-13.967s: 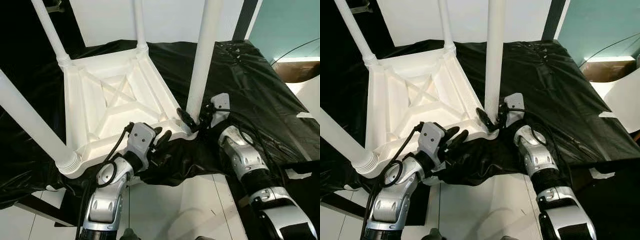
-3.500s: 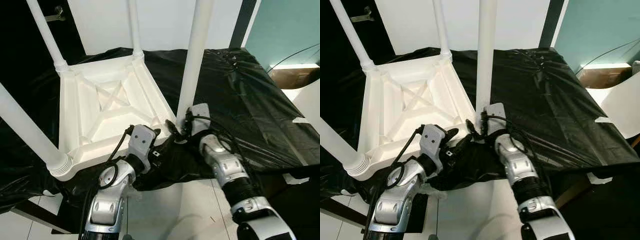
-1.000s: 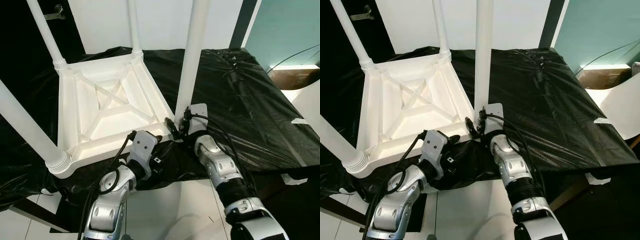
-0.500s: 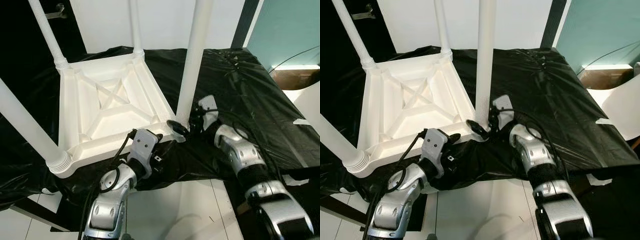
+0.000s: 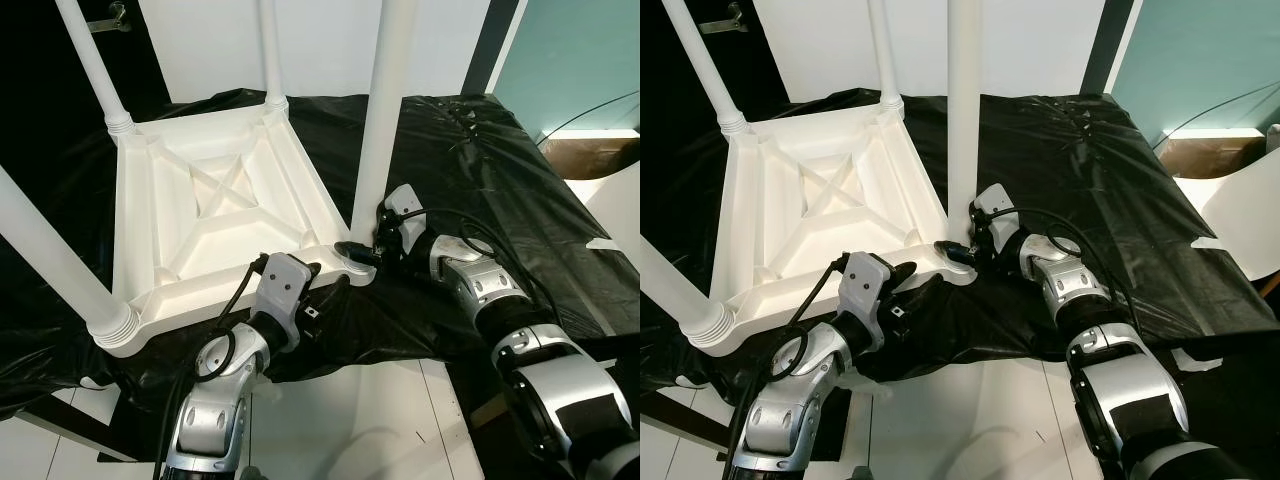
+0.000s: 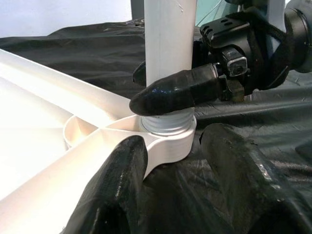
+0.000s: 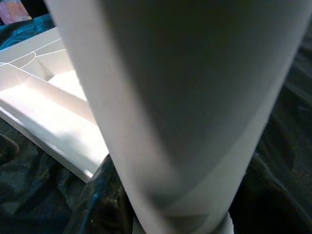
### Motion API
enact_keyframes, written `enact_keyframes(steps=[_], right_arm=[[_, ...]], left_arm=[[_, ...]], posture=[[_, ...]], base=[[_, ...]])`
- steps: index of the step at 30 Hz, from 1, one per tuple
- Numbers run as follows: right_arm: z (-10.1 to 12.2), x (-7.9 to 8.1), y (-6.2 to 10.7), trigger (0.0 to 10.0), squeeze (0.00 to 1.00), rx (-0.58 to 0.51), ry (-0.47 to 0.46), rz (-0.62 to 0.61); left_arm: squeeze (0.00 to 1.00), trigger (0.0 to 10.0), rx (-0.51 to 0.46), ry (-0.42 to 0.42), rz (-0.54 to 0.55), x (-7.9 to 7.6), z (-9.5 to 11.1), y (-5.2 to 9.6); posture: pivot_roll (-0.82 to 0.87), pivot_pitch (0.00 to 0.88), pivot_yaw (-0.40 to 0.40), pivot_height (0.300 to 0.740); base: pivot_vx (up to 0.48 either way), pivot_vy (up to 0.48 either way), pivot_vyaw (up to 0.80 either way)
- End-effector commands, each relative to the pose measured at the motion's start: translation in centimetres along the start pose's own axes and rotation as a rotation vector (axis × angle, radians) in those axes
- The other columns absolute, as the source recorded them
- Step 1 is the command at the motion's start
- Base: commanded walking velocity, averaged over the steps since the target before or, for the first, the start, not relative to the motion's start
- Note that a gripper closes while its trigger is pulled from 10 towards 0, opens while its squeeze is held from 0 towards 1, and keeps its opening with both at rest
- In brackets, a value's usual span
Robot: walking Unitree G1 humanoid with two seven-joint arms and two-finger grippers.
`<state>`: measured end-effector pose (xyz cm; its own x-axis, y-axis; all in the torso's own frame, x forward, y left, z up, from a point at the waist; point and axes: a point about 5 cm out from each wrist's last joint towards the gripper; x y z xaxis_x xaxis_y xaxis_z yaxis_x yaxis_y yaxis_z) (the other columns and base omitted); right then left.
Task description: Building children table
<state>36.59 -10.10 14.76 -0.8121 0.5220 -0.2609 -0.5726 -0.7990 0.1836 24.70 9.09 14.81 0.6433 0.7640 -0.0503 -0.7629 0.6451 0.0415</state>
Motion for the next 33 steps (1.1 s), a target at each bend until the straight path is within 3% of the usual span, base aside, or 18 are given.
enact_keyframes(steps=[1, 3, 4, 5, 6, 12, 14, 17, 19, 24, 27, 33], right_arm=[[-1.5, 0.8, -0.2, 0.0, 0.0, 0.064, -0.033, 0.015], [-1.7, 0.9, -0.3, 0.0, 0.0, 0.07, -0.048, -0.011], [-1.9, 1.1, -0.4, 7.3, 0.0, 0.071, -0.058, -0.04], [-1.9, 1.1, -0.4, 7.3, 0.0, 0.071, -0.058, -0.04], [-2.1, 1.4, -0.6, 10.0, 0.0, 0.069, -0.078, -0.068], [-2.4, 2.3, -1.1, 10.0, 0.0, 0.066, -0.123, -0.146], [-2.2, 3.0, -1.7, 10.0, 0.0, 0.072, -0.185, -0.277], [-2.0, 3.3, -2.0, 10.0, 0.0, 0.069, -0.199, -0.328], [-1.8, 3.8, -2.3, 10.0, 0.0, 0.081, -0.225, -0.436], [-1.7, 4.8, -2.7, 10.0, 0.0, 0.084, -0.274, -0.573], [-1.5, 6.1, -3.2, 10.0, 0.0, 0.081, -0.314, -0.563], [-0.9, 6.0, -3.0, 10.0, 0.0, 0.047, -0.321, -0.57]], left_arm=[[0.0, 10.0, -0.015, 0.003, 0.104, 0.4, 0.2, 0.1], [0.0, 10.0, -0.013, 0.003, 0.1, 0.4, 0.1, 0.1], [0.0, 10.0, -0.01, 0.003, 0.098, 0.4, 0.1, 0.1], [0.0, 10.0, -0.01, 0.003, 0.098, 0.4, 0.1, 0.1], [0.0, 10.0, -0.007, 0.004, 0.095, 0.4, 0.0, 0.1], [0.0, 10.0, 0.0, 0.007, 0.084, 0.3, -0.1, 0.0], [0.0, 10.0, 0.004, 0.011, 0.072, 0.2, -0.1, 0.0], [0.0, 10.0, 0.006, 0.013, 0.068, 0.1, -0.1, -0.1], [0.0, 10.0, 0.009, 0.019, 0.059, 0.0, -0.1, -0.1], [0.0, 10.0, 0.013, 0.023, 0.054, -0.2, -0.2, 0.0], [0.0, 10.0, 0.013, 0.026, 0.053, -0.2, -0.2, -0.1], [0.0, 10.0, 0.017, 0.029, 0.044, -0.3, -0.2, -0.2]], posture=[[0.11, 0.0, -0.076, 0.74], [0.11, 0.0, -0.074, 0.74], [0.1, 0.0, -0.07, 0.74], [0.1, 0.0, -0.07, 0.74], [0.1, 0.0, -0.066, 0.74], [0.09, 0.0, -0.058, 0.74], [0.08, 0.0, -0.048, 0.74], [0.08, 0.0, -0.045, 0.74], [0.08, 0.0, -0.043, 0.74], [0.08, 0.0, -0.042, 0.74], [0.08, 0.0, -0.04, 0.74], [0.07, 0.0, -0.037, 0.74]], base=[[0.0, 0.0, 0.0], [0.0, 0.0, 0.0], [0.0, 0.0, 0.0], [0.0, 0.0, 0.0], [0.0, 0.0, 0.0], [0.0, 0.0, 0.0], [0.0, 0.0, 0.0], [0.0, 0.0, 0.0], [0.0, 0.0, 0.0], [0.0, 0.0, 0.0], [0.0, 0.0, 0.0], [0.0, 0.0, 0.0]])
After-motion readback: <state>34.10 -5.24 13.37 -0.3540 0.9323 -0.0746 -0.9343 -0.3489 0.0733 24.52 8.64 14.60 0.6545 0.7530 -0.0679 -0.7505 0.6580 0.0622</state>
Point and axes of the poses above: a point about 5 cm out from each wrist's last joint towards the gripper, its own y axis pointing back from the gripper into the wrist, its own z axis along the axis of the wrist's last joint, x = y × z, and after that the axes turned 7 degrees about y, right-handed
